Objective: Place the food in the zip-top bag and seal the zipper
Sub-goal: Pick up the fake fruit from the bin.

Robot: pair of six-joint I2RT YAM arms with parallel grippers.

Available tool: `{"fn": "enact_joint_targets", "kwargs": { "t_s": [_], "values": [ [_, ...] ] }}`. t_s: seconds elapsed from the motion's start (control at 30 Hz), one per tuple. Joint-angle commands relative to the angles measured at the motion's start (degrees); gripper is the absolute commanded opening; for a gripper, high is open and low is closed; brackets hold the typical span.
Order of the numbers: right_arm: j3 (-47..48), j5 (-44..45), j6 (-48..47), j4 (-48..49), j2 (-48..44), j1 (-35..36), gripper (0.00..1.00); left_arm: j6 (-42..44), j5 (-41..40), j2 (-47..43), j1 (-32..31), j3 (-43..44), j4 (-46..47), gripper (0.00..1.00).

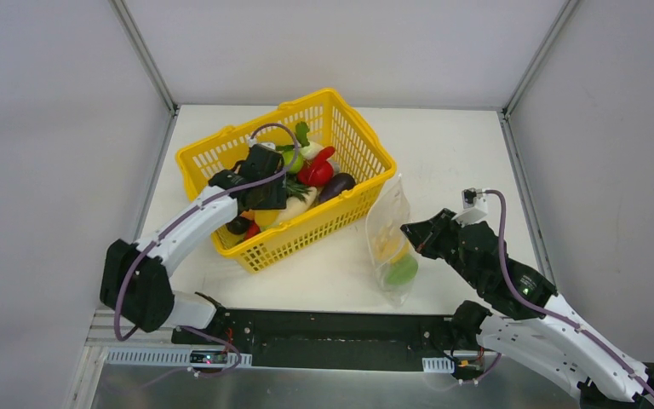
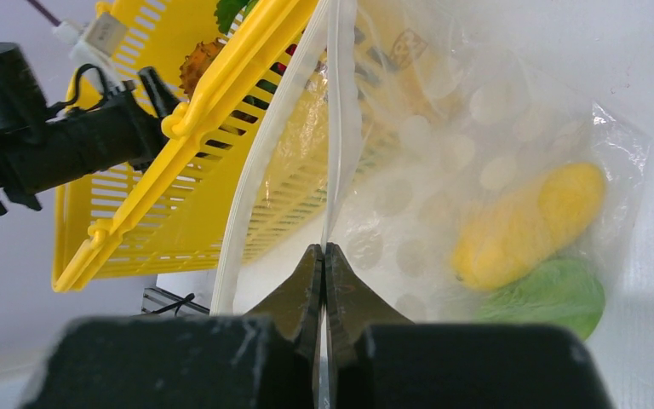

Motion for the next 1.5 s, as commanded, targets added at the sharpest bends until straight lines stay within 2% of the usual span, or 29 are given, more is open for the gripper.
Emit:
{"fn": "enact_joint_targets", "kwargs": {
  "t_s": [0.0, 0.07, 0.27, 0.3, 0.4, 0.47, 0.7, 0.97, 1.13, 1.27, 1.47],
  "values": [
    [0.8, 0.5, 0.2, 1.4, -0.3, 0.1, 0.0, -4.1, -4.8, 8.4, -0.7, 2.4, 1.4, 0.06],
    [1.1, 0.6, 0.1, 1.1, -0.3, 0.1, 0.0, -5.0, -5.6, 10.8, -1.0, 2.5, 0.7, 0.15],
    [1.2, 1.0, 0.1, 0.8, -0.3, 0.1, 0.0, -5.3, -5.6, 10.5, -1.1, 1.7, 0.0, 0.3],
    [1.3, 1.0, 0.0, 0.8, -0.2, 0.1, 0.0, -4.9, -5.0, 9.9, -1.2, 1.6, -0.1, 0.29],
    [1.3, 0.9, 0.0, 0.9, 0.1, 0.1, 0.0, -4.7, -4.3, 6.1, -1.5, 1.5, -0.4, 0.16],
    [1.2, 0.9, 0.1, 1.1, 0.2, 0.1, 0.0, -4.3, -3.1, 2.3, -1.6, 1.8, -0.3, 0.12],
    [1.6, 0.9, -0.3, 1.5, 0.8, 0.1, 0.0, -3.2, -1.4, -11.8, -1.6, 3.4, -0.5, 0.1],
    [2.9, -1.9, -1.8, 3.1, 2.0, 0.1, 0.0, -4.1, 3.4, -20.1, -1.6, 4.5, -0.8, 0.1],
    [4.1, -3.3, -2.8, 3.1, 3.1, 0.1, 0.0, -6.3, 13.0, -23.1, -1.6, 6.3, 2.6, 0.1],
    [4.4, -5.2, -2.8, 3.3, 4.1, 0.1, 0.0, -10.0, 24.2, -23.5, -2.5, 6.7, 8.4, 0.1],
    [4.5, -6.0, -2.2, 3.3, 4.4, 0.1, 0.0, -10.8, 24.8, -21.3, -9.5, 9.2, 10.4, 0.1]
  ]
}}
